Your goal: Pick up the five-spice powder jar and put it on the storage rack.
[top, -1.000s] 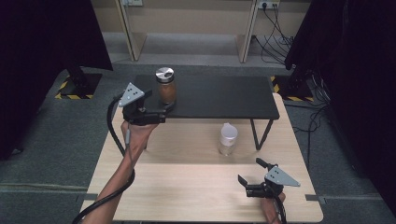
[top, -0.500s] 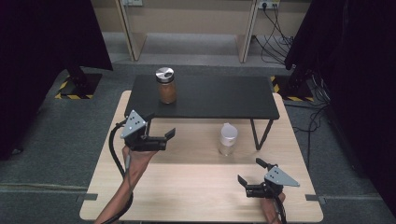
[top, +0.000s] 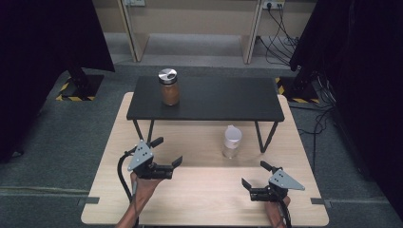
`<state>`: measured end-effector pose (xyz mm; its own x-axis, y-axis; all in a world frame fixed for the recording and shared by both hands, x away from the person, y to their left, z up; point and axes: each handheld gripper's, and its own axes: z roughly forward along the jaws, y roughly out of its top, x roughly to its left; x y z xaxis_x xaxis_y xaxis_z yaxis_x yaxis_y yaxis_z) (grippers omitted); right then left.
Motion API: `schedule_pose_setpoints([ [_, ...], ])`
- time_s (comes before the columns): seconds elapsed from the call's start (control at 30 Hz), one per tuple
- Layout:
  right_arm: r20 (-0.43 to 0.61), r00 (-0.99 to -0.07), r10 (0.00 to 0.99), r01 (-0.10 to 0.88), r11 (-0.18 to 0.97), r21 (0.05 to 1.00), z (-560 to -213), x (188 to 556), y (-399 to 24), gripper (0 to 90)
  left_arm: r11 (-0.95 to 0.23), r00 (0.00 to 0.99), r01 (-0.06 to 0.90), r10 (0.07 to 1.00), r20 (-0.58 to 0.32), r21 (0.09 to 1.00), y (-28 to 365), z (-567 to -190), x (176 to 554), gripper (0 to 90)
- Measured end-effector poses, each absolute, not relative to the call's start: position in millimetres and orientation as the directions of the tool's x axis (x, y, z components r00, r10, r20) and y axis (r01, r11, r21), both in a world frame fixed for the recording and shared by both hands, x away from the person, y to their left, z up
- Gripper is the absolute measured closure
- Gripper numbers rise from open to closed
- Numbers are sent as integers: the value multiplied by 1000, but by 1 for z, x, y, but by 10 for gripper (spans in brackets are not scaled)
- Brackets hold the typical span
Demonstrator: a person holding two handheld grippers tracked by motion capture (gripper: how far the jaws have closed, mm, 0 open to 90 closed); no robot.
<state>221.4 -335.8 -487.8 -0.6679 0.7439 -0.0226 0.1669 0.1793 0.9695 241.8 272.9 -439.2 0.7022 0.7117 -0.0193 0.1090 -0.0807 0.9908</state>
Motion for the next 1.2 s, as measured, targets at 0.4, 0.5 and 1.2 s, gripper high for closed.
schedule_pose_setpoints([
  [0.4, -28, -669, 742, 162, 183, 970, -488, 221, -336, 5, -111, 722, 172, 690, -49, 979, 273, -487, 233, 26],
  [0.5, -30, -670, 742, 161, 185, 969, -488, 221, -335, 5, -103, 722, 186, 689, -65, 977, 274, -496, 230, 24],
  [1.2, -46, -677, 734, 150, 200, 968, -487, 221, -334, 5, -93, 729, 194, 680, -80, 977, 280, -509, 221, 28],
])
